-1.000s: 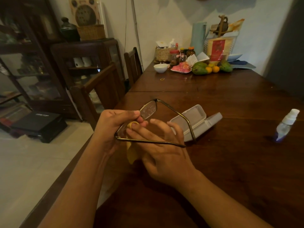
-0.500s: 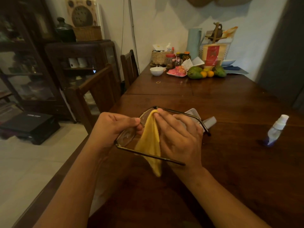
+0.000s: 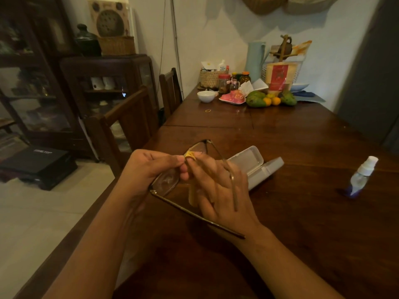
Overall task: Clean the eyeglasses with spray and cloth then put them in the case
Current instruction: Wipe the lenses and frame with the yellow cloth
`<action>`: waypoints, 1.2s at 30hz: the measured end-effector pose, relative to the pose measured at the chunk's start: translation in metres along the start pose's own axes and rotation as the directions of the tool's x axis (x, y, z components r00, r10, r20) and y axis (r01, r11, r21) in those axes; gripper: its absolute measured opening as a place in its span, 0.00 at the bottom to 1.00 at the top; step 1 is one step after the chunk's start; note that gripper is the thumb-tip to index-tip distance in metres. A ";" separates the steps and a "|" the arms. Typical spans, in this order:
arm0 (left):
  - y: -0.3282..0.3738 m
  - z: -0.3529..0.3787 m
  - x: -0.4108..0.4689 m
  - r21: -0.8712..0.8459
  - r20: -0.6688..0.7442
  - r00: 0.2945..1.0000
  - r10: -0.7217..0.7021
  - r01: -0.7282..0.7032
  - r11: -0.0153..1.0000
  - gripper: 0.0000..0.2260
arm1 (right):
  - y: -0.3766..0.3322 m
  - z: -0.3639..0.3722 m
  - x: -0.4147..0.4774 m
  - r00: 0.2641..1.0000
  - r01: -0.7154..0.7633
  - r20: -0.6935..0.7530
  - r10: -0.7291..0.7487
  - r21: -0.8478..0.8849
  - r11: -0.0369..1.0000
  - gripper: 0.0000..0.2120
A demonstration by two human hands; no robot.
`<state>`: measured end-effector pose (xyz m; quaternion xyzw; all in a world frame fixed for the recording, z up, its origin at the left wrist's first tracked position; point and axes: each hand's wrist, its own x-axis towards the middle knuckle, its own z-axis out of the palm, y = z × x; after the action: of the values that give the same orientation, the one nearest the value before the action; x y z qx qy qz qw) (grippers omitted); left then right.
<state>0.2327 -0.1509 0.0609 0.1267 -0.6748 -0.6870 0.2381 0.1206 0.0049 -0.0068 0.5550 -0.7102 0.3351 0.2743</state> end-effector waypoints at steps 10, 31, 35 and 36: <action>0.004 0.007 -0.003 -0.029 0.011 1.000 0.020 -0.020 0.999 0.07 | 0.004 0.002 -0.002 0.998 -0.030 0.047 0.028 0.034 0.999 0.31; 0.006 -0.001 -0.003 0.044 0.035 0.999 -0.005 0.004 0.999 0.12 | 0.009 0.003 -0.002 0.994 -0.078 0.083 0.074 0.042 0.996 0.35; 0.006 0.000 -0.003 0.013 0.034 0.999 -0.019 0.019 1.000 0.09 | 0.015 0.003 -0.005 0.986 -0.036 0.166 0.002 0.203 0.979 0.35; 0.006 0.000 -0.003 0.011 0.033 0.999 -0.018 0.017 1.000 0.09 | 0.018 0.002 -0.006 0.985 -0.052 0.170 0.013 0.226 0.973 0.35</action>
<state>0.2363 -0.1488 0.0663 0.1224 -0.6812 -0.6874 0.2201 0.1048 0.0095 -0.0154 0.5975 -0.6962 0.3716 0.1423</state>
